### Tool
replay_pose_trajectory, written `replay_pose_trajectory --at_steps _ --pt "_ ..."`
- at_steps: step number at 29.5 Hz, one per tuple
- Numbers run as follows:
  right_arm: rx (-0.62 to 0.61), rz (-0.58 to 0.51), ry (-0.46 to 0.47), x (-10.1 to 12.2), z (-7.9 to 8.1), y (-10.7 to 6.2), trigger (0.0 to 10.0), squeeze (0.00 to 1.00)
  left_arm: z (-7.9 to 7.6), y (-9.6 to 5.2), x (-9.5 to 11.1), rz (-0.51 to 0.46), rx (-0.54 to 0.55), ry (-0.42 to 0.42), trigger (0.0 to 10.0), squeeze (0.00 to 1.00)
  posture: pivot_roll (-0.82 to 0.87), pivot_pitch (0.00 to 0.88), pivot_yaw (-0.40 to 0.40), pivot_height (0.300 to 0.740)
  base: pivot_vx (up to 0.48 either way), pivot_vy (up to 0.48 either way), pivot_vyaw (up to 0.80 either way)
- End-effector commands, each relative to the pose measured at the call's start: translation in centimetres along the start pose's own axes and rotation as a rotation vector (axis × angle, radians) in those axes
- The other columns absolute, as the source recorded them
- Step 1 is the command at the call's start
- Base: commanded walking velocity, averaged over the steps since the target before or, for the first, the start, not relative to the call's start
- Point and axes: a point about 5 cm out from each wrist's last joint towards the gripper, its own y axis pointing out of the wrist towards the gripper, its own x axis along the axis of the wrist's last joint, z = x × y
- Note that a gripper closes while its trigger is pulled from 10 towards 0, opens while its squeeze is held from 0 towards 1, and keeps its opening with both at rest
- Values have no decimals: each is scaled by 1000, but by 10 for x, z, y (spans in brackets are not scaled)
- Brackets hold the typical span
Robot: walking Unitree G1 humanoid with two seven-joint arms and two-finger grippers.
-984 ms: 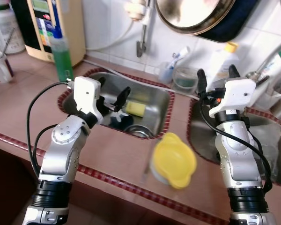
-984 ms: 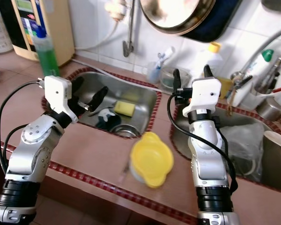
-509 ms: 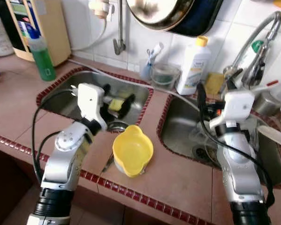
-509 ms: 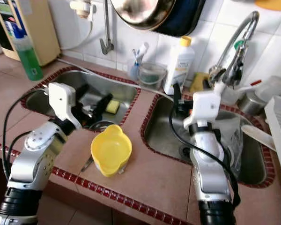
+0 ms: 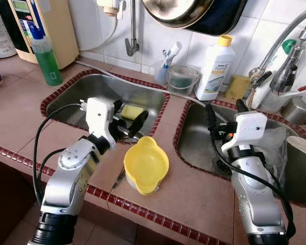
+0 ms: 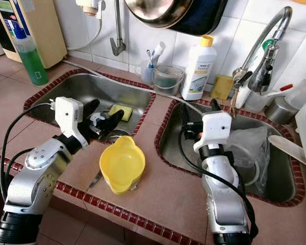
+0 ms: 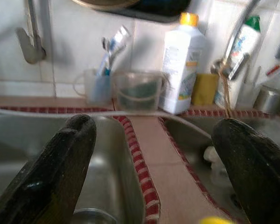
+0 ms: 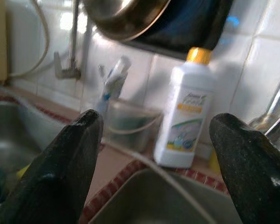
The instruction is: Kitchen organization
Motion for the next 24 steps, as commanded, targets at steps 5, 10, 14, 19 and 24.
replay_pose_trajectory --at_steps 5,10,14,19,24 --pt "69 14 19 1 5 -9 10000 0 -8 -13 1 91 -101 24 10000 0 -18 54 -73 740 0 0 0" --pt "148 5 83 7 13 -19 10000 0 -7 -23 4 151 -144 31 10000 0 -11 59 -75 740 0 0 0" --pt "247 -11 144 16 23 -38 10000 0 -6 -29 9 188 -192 45 10000 0 -14 67 -72 740 0 0 0" --pt "312 -3 163 21 27 -54 10000 0 -4 -32 11 211 -216 59 10000 0 -21 72 -66 740 0 0 0" --pt "365 47 219 26 27 -76 10000 0 0 -35 12 265 -253 58 10000 0 -40 85 -51 740 0 0 0"
